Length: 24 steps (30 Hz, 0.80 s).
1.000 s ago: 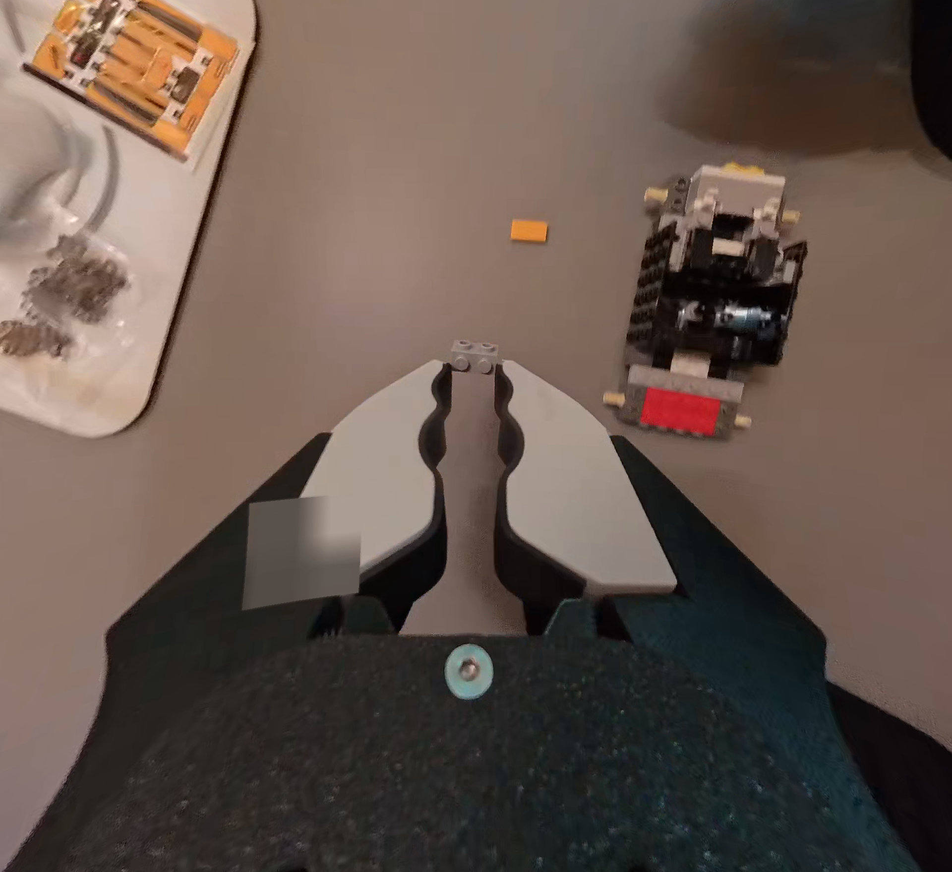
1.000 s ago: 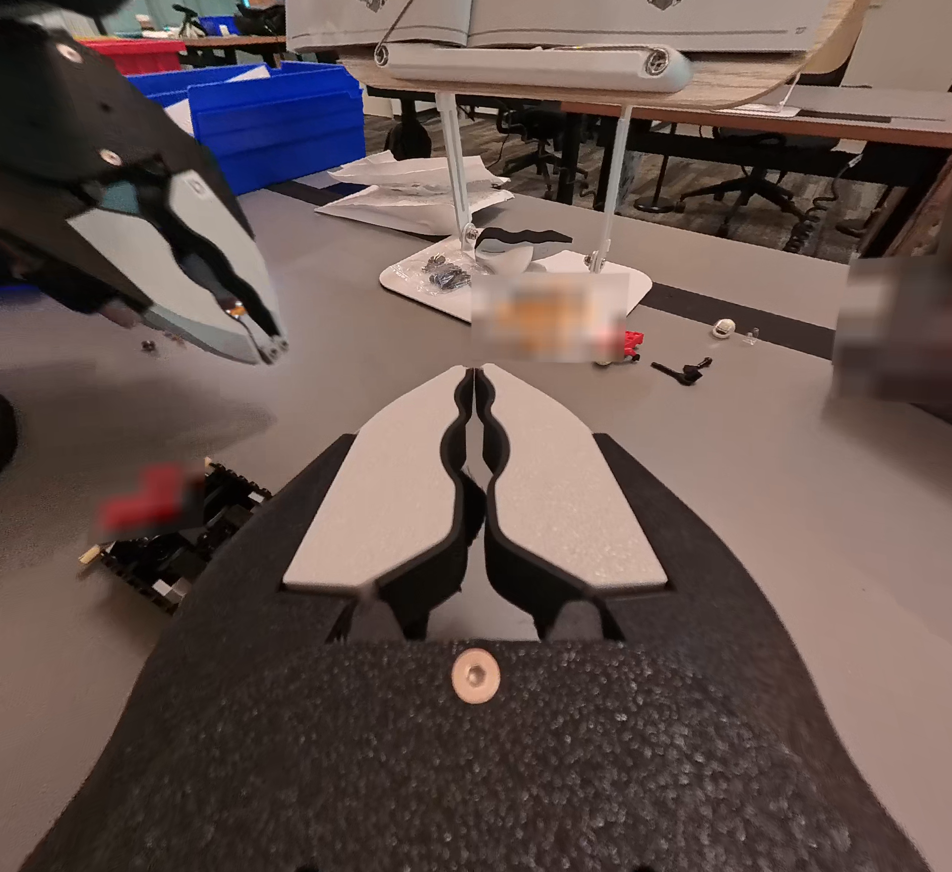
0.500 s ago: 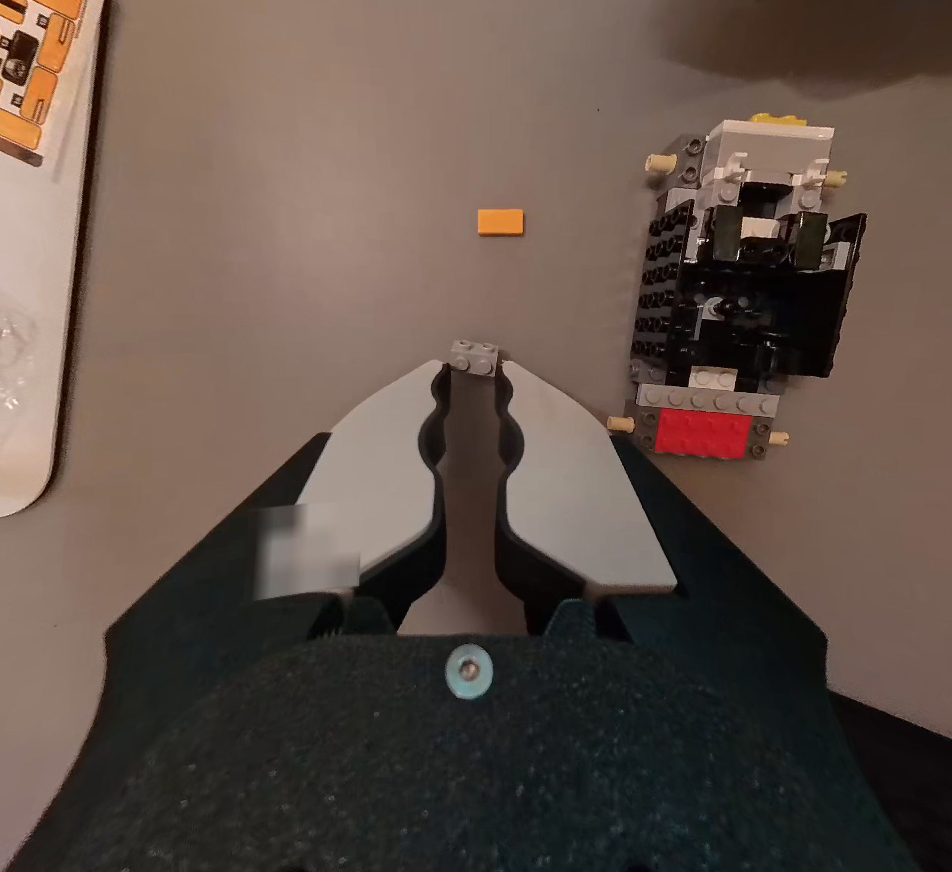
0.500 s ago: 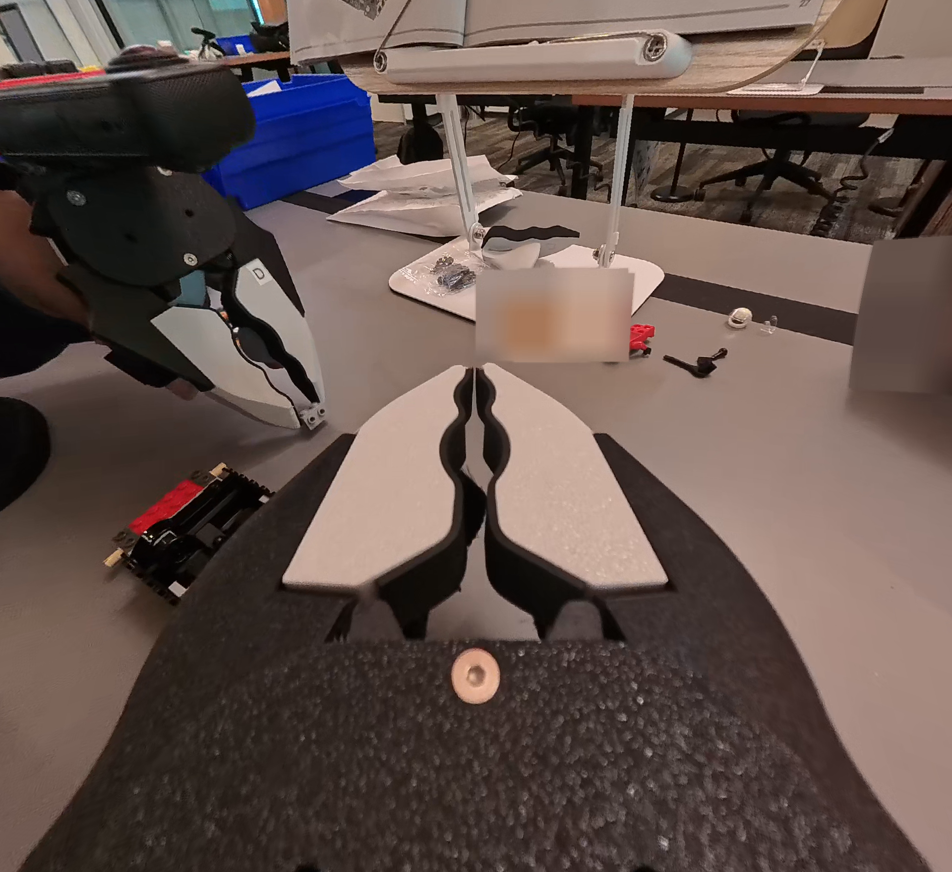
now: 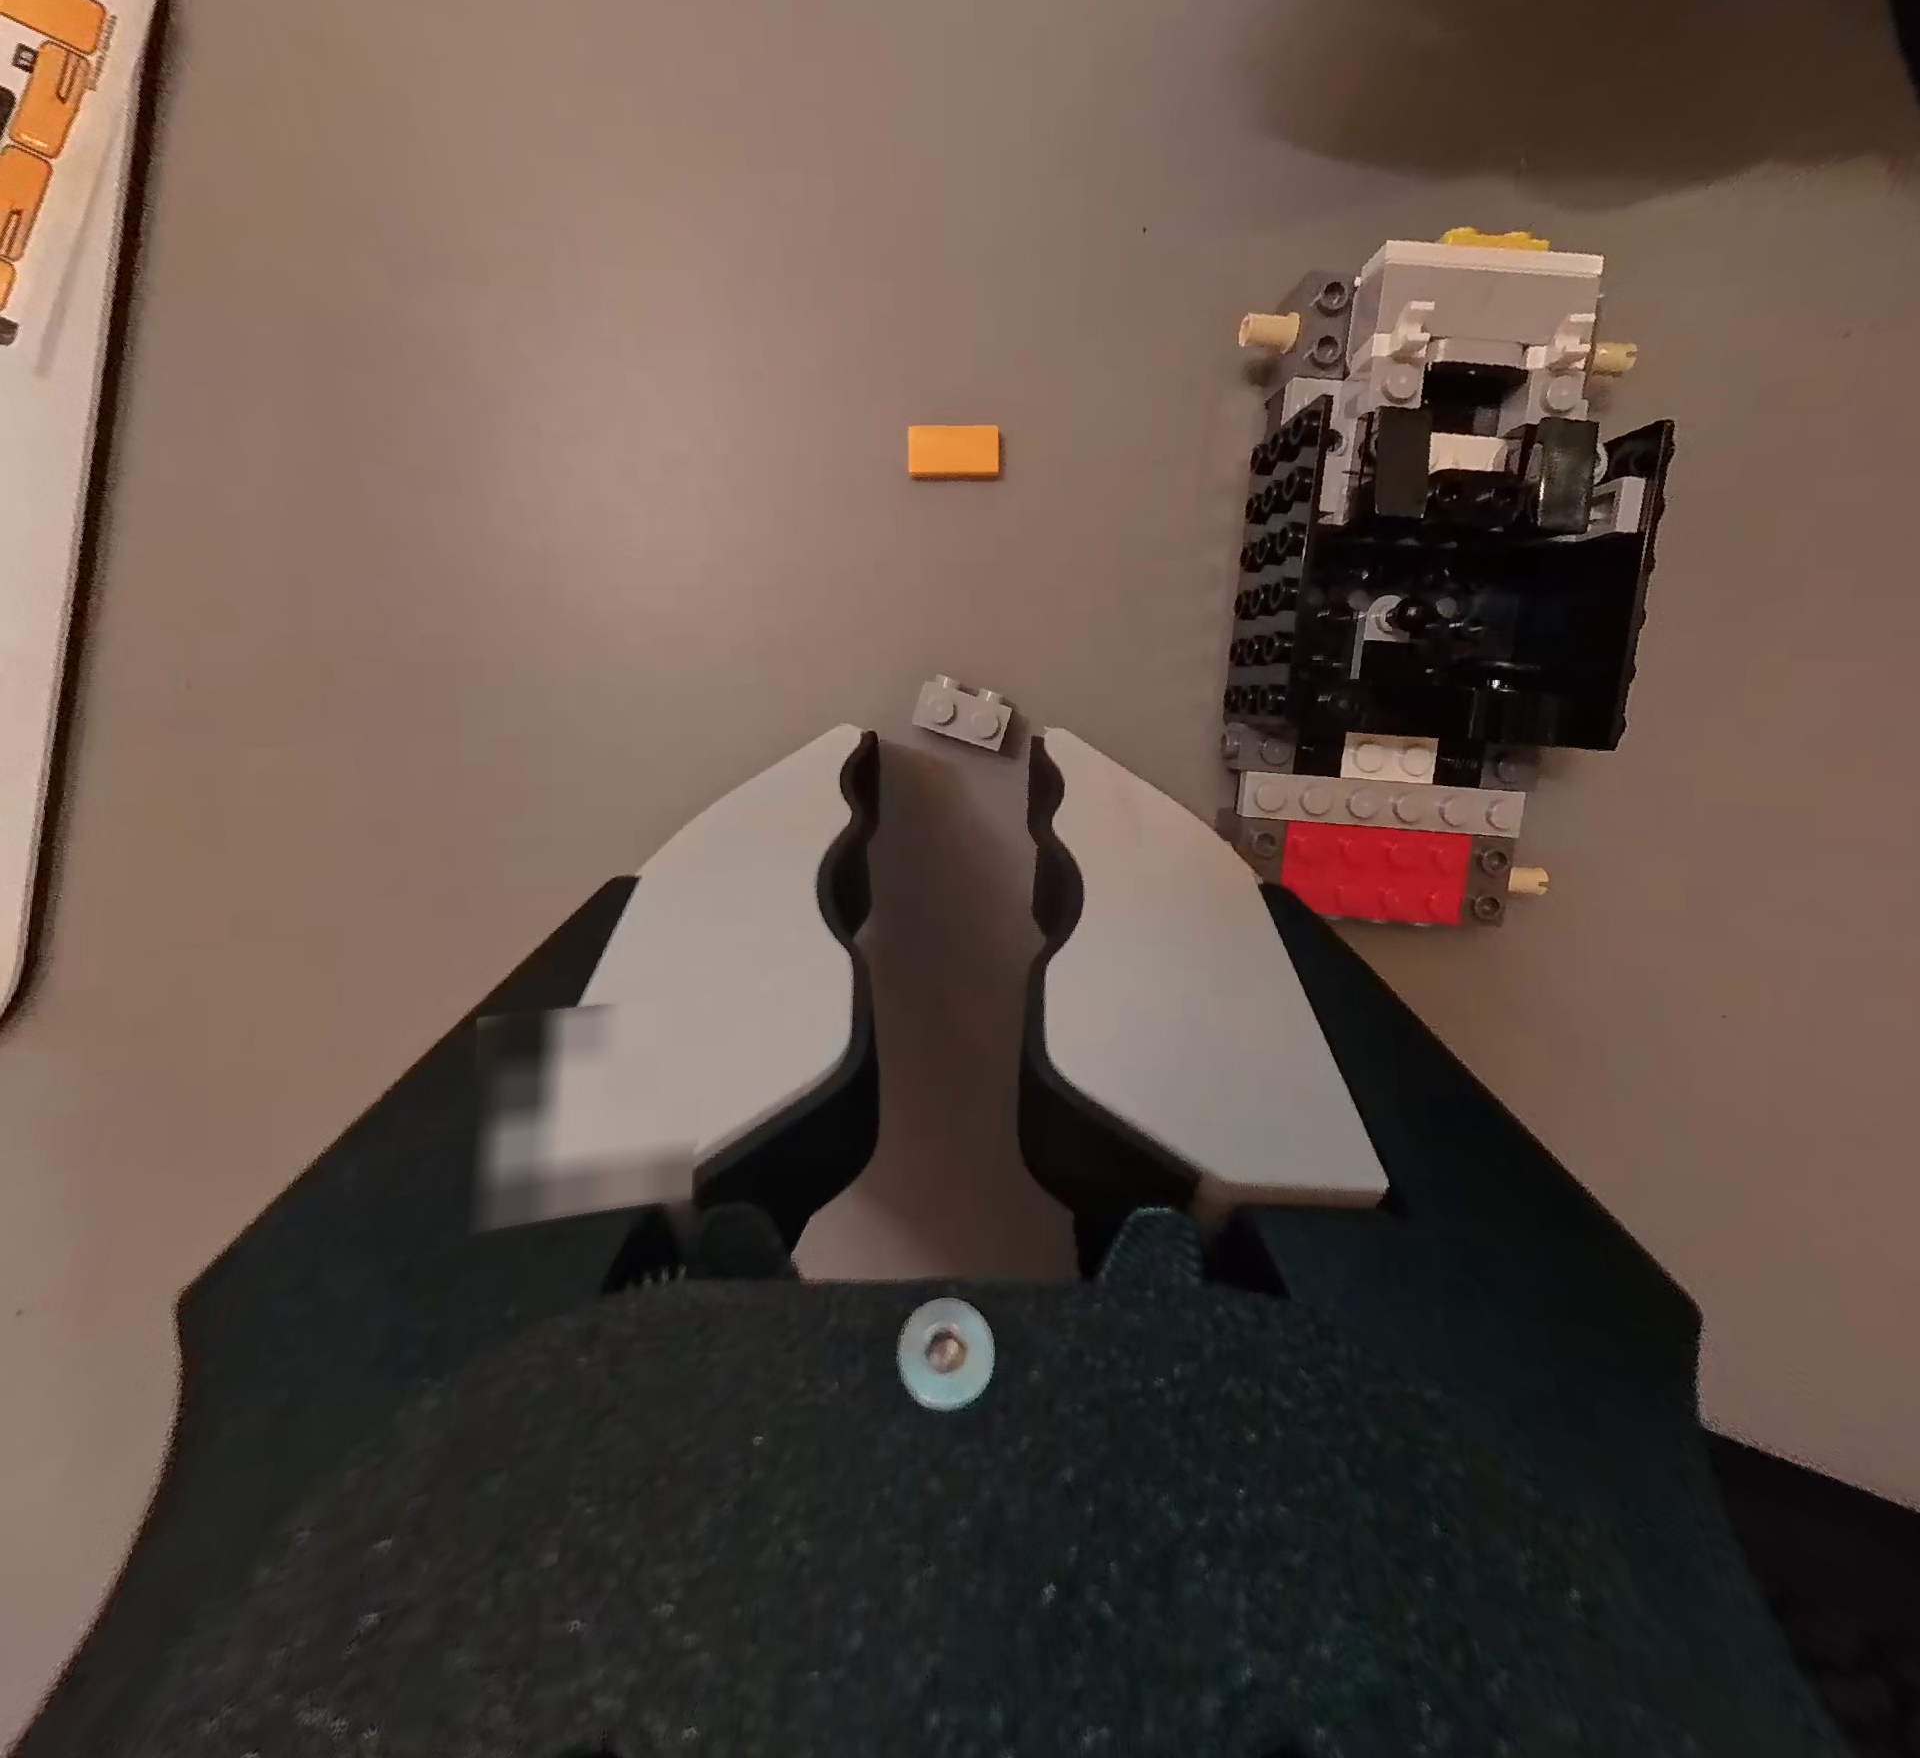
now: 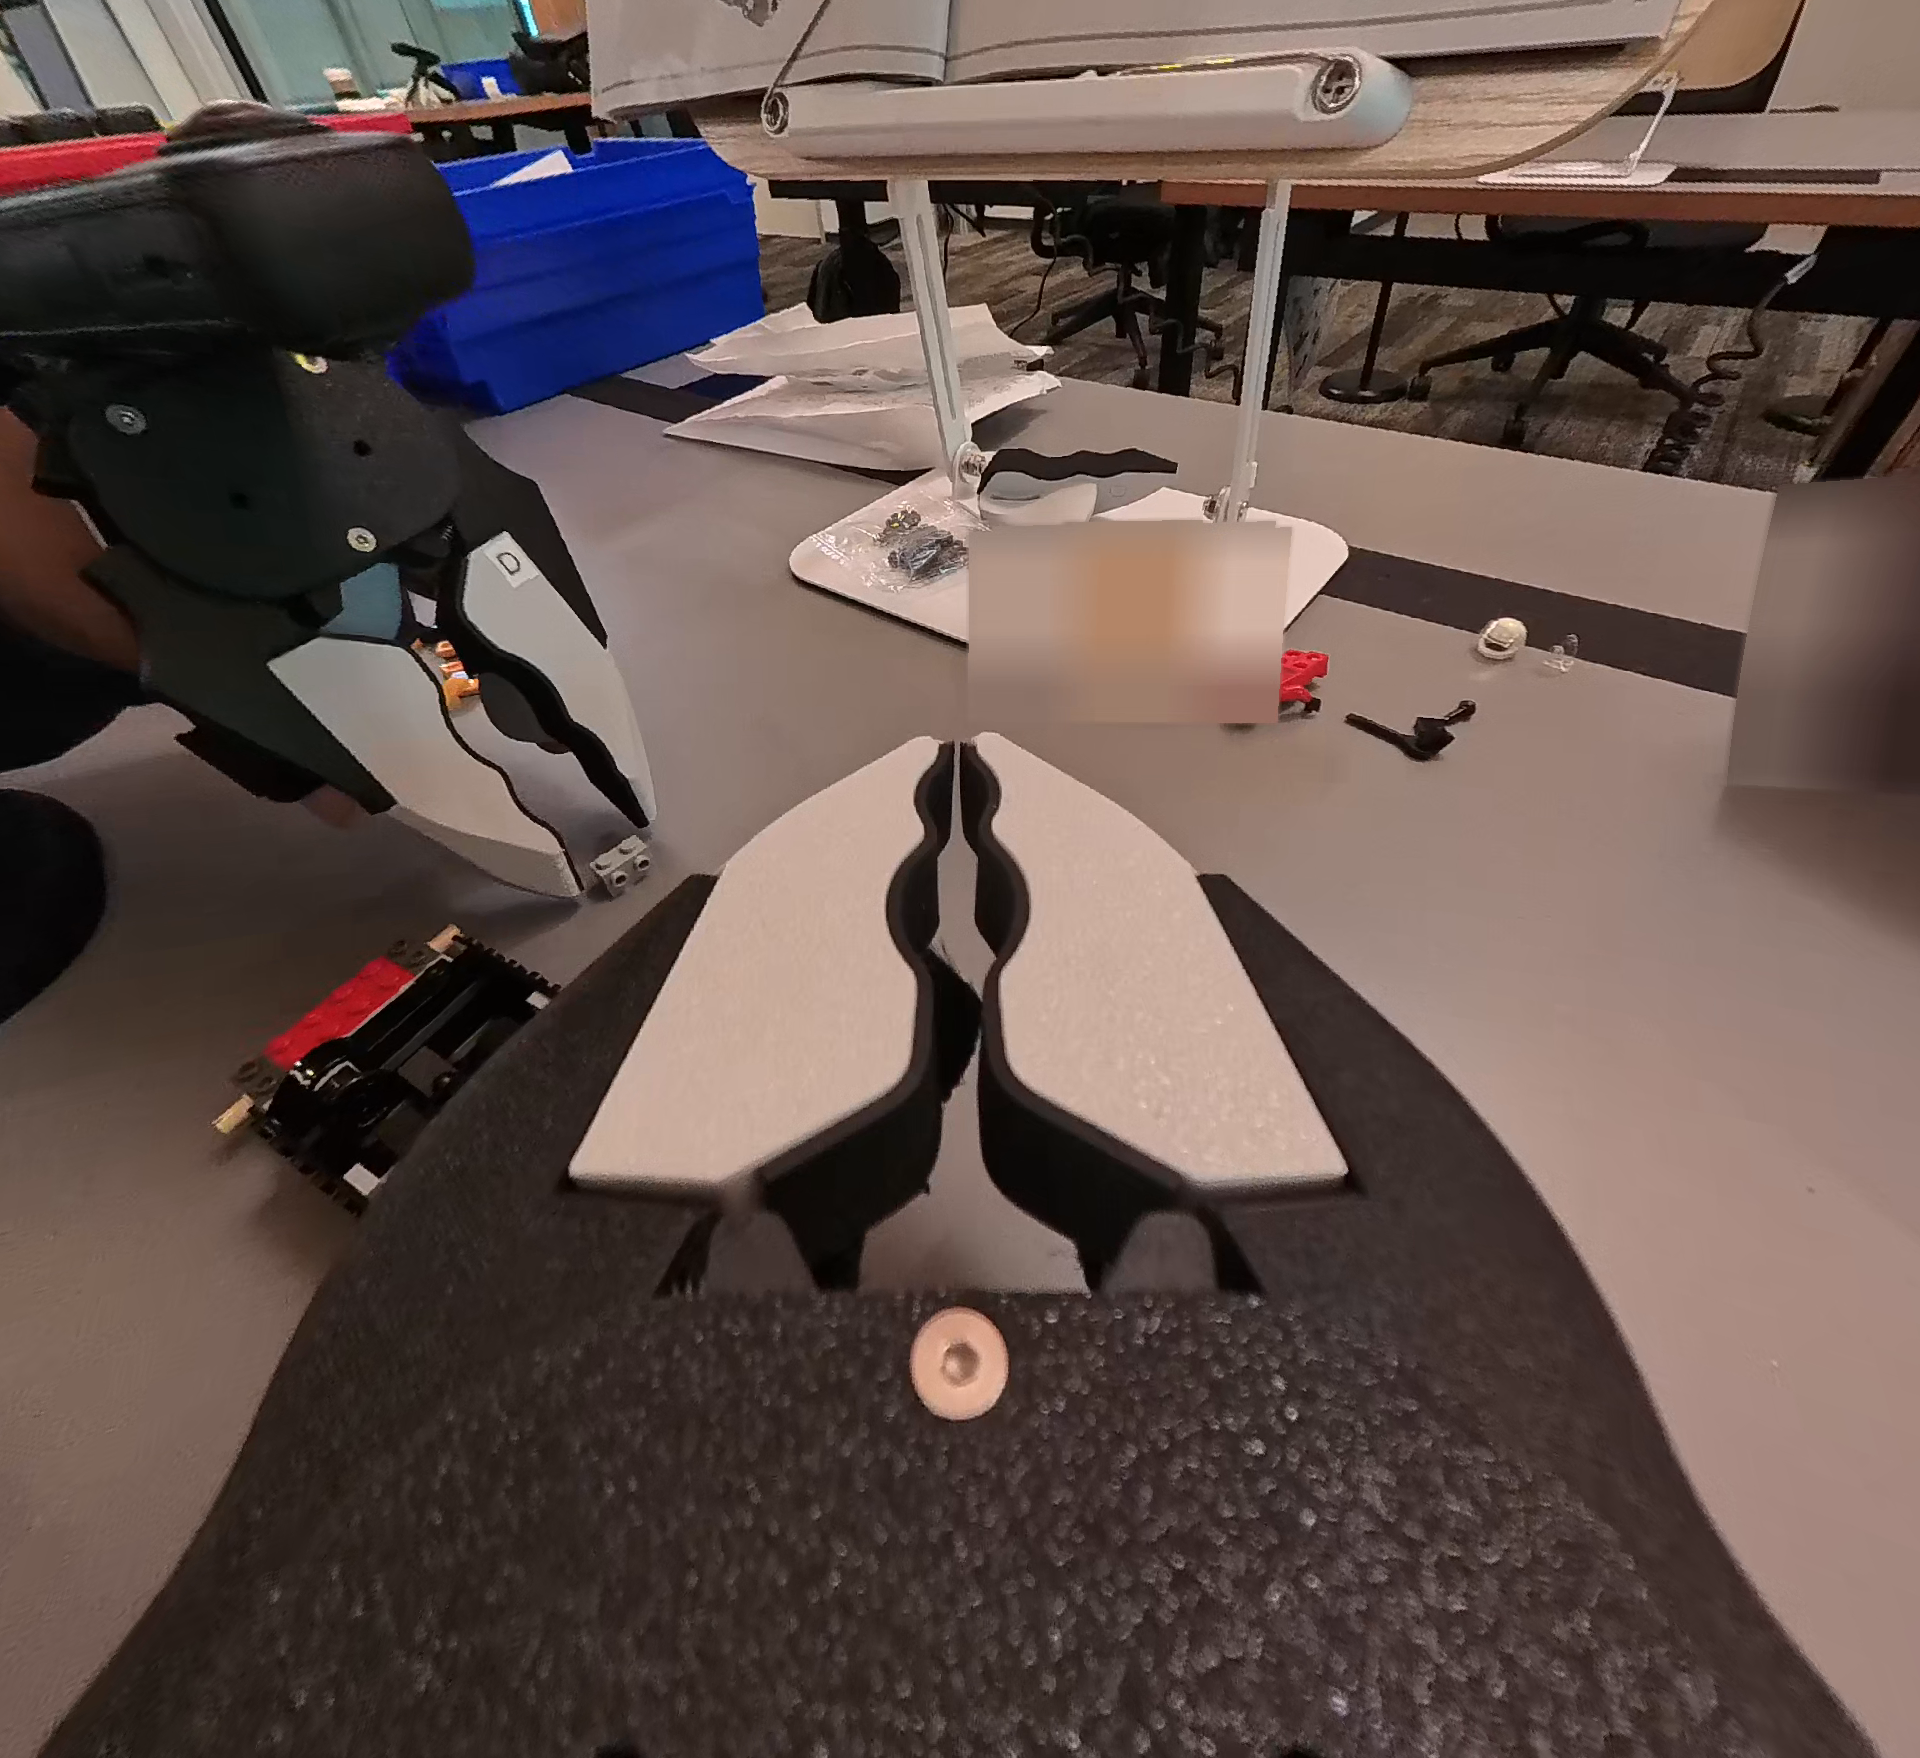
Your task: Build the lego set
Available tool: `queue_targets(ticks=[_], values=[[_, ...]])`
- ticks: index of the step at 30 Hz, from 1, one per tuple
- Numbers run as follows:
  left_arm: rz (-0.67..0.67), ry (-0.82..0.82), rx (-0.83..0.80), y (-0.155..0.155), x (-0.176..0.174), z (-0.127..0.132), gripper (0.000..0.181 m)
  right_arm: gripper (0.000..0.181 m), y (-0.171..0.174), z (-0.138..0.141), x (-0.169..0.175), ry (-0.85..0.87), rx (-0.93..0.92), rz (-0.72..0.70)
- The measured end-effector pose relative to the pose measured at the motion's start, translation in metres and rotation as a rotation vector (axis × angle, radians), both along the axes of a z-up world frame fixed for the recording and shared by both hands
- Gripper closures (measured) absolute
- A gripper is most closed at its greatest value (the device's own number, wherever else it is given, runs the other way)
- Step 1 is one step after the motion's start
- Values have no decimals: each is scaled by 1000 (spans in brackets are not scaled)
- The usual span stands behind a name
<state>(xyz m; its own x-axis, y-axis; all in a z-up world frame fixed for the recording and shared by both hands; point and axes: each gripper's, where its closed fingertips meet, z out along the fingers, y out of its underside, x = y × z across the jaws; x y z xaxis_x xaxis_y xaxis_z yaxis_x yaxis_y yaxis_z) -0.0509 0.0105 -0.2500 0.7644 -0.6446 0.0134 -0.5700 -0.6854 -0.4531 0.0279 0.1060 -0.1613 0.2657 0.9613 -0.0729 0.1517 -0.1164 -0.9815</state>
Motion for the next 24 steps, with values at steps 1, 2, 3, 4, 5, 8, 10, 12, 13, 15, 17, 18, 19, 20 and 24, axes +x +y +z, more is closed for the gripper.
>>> queue_targets(ticks=[1,2,3,4,5,8,10,12,13,15,17,18,19,20,24], values=[[3,-6,6,0,0,1,154,180,0,0,0,1,0,-1],[7,-13,16,1,1,3,154,180,0,1,0,2,1,-1],[11,-23,31,2,1,5,155,180,0,1,1,4,2,-2],[15,-37,54,3,2,9,157,180,1,1,1,5,4,-4],[20,-55,84,5,3,14,160,180,1,2,1,6,6,-7],[46,-131,199,9,7,33,169,180,2,3,2,10,7,-15],[59,-170,274,9,7,45,173,180,3,2,2,8,8,-18],[81,-193,357,10,5,58,178,180,3,3,2,6,19,-24],[94,-209,401,9,4,65,181,180,4,4,3,5,27,-29],[137,-238,484,8,-1,78,181,180,5,5,4,3,43,-40],[188,-262,556,6,-8,89,181,181,7,7,5,8,58,-55],[214,-273,587,4,-13,94,181,181,7,9,6,12,67,-63],[242,-284,617,2,-17,98,181,181,8,10,7,16,77,-70],[269,-293,649,0,-22,103,181,181,9,12,8,19,86,-77],[379,-323,773,-10,-44,121,181,181,12,15,10,20,116,-107]])
